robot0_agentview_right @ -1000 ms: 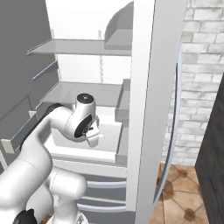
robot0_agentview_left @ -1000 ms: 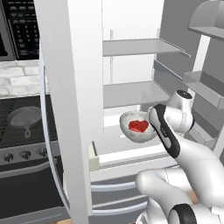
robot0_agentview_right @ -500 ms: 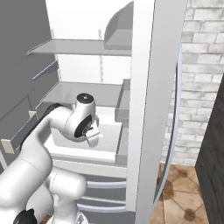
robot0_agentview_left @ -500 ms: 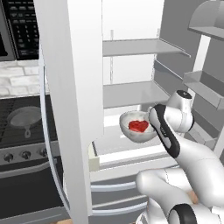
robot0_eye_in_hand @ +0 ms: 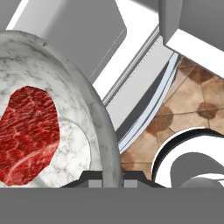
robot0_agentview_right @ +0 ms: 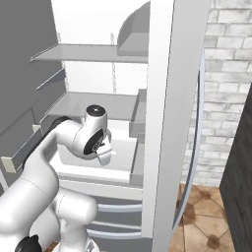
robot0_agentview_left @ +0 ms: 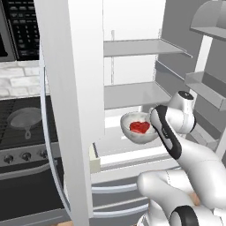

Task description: Place one of the steaks on the plate and the other in the bowl. Then place the bowl in the fridge.

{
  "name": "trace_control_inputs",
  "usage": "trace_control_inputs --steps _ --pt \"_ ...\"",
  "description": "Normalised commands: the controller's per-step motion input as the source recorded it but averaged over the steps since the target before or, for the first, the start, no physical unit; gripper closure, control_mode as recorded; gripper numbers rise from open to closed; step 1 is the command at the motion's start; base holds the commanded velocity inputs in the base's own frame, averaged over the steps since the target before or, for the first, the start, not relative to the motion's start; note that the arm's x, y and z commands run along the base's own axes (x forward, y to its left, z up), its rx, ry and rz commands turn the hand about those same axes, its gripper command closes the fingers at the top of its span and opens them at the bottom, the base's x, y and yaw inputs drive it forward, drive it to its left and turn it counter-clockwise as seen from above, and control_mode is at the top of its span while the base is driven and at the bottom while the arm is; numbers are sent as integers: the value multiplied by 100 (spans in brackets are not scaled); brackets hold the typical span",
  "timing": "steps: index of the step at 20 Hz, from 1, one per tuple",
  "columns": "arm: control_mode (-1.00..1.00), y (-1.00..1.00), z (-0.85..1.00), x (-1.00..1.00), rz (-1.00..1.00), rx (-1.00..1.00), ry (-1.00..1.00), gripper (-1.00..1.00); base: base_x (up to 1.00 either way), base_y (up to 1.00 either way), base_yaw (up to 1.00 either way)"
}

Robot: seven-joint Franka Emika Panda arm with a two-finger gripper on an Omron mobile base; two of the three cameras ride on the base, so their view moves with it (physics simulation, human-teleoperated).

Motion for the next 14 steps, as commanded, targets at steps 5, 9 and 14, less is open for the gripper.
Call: trace_control_inputs --steps 5,9,14 --pt "-100 2 0 -1 -5 0 -13 100 0 0 0" --pt "-100 19 23 20 -15 1 -6 100 0 0 0" --pt "-100 9 57 14 -25 8 0 100 0 0 0"
